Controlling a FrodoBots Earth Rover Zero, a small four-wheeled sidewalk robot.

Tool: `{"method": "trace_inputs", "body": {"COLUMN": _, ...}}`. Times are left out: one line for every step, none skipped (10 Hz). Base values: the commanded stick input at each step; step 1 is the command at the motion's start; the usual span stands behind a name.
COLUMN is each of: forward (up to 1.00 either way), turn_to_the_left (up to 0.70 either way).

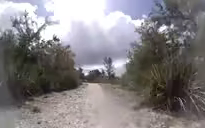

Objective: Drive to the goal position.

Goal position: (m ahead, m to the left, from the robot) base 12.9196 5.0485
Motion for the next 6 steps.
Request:
{"method": "trace_inputs", "body": {"forward": 0.70, "turn_to_the_left": 0.31}}
{"method": "trace_inputs", "body": {"forward": 0.70, "turn_to_the_left": 0.34}}
{"method": "trace_inputs", "body": {"forward": 0.70, "turn_to_the_left": 0.27}}
{"method": "trace_inputs", "body": {"forward": 0.70, "turn_to_the_left": 0.16}}
{"method": "trace_inputs", "body": {"forward": 0.70, "turn_to_the_left": 0.00}}
{"method": "trace_inputs", "body": {"forward": 0.70, "turn_to_the_left": 0.00}}
